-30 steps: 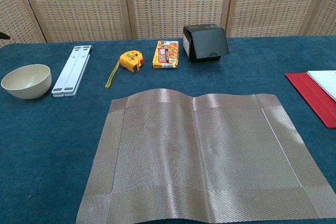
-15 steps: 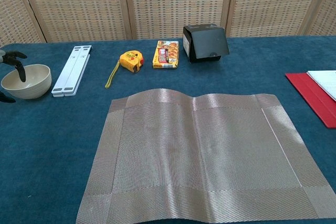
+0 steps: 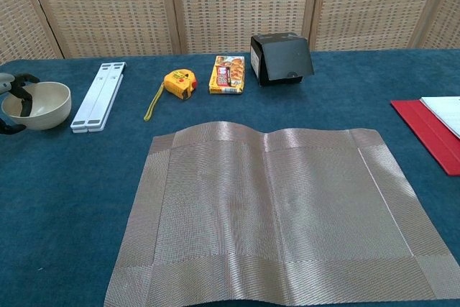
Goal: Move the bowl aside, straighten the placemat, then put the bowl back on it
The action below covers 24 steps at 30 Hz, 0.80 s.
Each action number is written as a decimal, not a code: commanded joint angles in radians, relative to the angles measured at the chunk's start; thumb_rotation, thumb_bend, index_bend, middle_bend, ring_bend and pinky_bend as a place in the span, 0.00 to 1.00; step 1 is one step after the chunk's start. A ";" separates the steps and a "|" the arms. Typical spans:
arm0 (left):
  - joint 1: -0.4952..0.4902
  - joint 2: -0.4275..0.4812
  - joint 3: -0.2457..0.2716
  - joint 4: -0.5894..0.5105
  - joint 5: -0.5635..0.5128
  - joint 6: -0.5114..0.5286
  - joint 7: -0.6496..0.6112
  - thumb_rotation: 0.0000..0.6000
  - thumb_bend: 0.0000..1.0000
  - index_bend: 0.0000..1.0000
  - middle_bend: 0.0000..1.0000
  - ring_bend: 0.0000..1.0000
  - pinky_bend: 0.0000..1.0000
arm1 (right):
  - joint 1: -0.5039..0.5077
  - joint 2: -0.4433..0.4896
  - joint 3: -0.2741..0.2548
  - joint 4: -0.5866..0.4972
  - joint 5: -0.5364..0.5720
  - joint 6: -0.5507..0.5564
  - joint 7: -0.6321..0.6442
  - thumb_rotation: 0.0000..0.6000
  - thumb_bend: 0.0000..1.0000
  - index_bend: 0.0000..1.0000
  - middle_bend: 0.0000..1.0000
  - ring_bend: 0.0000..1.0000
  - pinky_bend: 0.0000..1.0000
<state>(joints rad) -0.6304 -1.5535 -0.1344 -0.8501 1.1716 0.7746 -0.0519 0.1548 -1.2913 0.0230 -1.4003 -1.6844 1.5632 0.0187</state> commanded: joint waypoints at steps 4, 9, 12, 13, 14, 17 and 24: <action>0.018 0.066 0.001 -0.149 0.125 0.149 -0.085 1.00 0.58 0.69 0.00 0.00 0.00 | 0.000 0.000 -0.001 -0.004 0.001 -0.002 0.004 1.00 0.00 0.00 0.00 0.00 0.00; -0.009 0.129 0.046 -0.287 0.319 0.257 -0.179 1.00 0.58 0.69 0.00 0.00 0.00 | 0.001 0.000 0.000 -0.006 0.002 -0.002 0.004 1.00 0.00 0.00 0.00 0.00 0.00; -0.063 0.148 0.093 -0.362 0.470 0.292 -0.189 1.00 0.58 0.70 0.00 0.00 0.00 | 0.001 0.000 0.001 -0.006 0.003 -0.001 0.003 1.00 0.00 0.00 0.00 0.00 0.00; -0.082 0.149 0.104 -0.387 0.509 0.294 -0.189 1.00 0.58 0.71 0.00 0.00 0.00 | 0.001 0.001 0.001 -0.006 0.004 -0.002 0.004 1.00 0.00 0.00 0.00 0.00 0.00; -0.097 0.149 0.112 -0.407 0.533 0.292 -0.188 1.00 0.58 0.72 0.00 0.00 0.00 | 0.000 0.001 0.002 -0.006 0.004 -0.001 0.004 1.00 0.00 0.00 0.00 0.00 0.00; -0.133 0.140 0.125 -0.452 0.576 0.275 -0.171 1.00 0.58 0.72 0.00 0.00 0.00 | -0.001 0.001 0.003 -0.006 0.005 0.001 0.005 1.00 0.00 0.00 0.00 0.00 0.00; -0.216 0.091 0.127 -0.550 0.592 0.171 -0.104 1.00 0.58 0.72 0.00 0.00 0.00 | -0.002 0.003 0.007 -0.002 0.012 0.001 0.007 1.00 0.00 0.00 0.00 0.00 0.00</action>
<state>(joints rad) -0.8222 -1.4455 -0.0099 -1.3746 1.7628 0.9754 -0.1764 0.1532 -1.2888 0.0297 -1.4028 -1.6720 1.5643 0.0254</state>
